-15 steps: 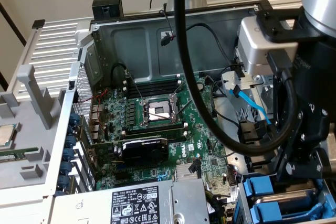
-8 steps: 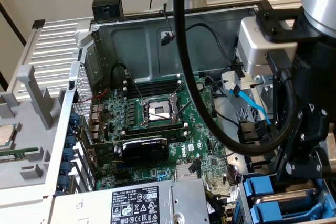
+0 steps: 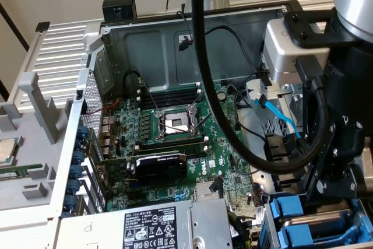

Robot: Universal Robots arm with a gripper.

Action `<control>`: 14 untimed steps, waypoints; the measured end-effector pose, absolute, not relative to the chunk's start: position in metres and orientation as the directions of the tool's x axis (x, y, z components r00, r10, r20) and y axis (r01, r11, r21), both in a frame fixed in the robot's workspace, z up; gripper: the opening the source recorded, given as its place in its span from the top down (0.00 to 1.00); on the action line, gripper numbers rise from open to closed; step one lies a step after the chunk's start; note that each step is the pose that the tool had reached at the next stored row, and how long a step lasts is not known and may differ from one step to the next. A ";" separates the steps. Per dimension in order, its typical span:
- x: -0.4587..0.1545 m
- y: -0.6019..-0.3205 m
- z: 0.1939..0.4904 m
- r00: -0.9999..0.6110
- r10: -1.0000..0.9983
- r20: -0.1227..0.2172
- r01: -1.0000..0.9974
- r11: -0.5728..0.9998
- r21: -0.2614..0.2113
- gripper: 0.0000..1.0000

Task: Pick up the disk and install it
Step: 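Insert the second disk wire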

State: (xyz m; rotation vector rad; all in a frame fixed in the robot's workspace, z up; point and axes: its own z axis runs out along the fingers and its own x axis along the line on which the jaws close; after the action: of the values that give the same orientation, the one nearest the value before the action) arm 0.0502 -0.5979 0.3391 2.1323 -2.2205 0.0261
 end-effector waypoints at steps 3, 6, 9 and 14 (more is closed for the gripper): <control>0.050 -0.598 0.338 -0.040 -0.998 0.057 -0.999 0.041 0.031 0.84; 0.050 -0.600 0.339 -0.040 -0.998 0.057 -0.999 0.041 0.031 0.84; 0.050 -0.601 0.338 -0.040 -0.998 0.056 -0.999 0.041 0.031 0.84; 0.052 -0.601 0.341 -0.040 -0.998 0.051 -0.999 0.041 0.031 0.84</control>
State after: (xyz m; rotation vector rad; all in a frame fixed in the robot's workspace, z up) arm 0.0519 -0.6014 0.3410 2.1359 -2.2244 0.0201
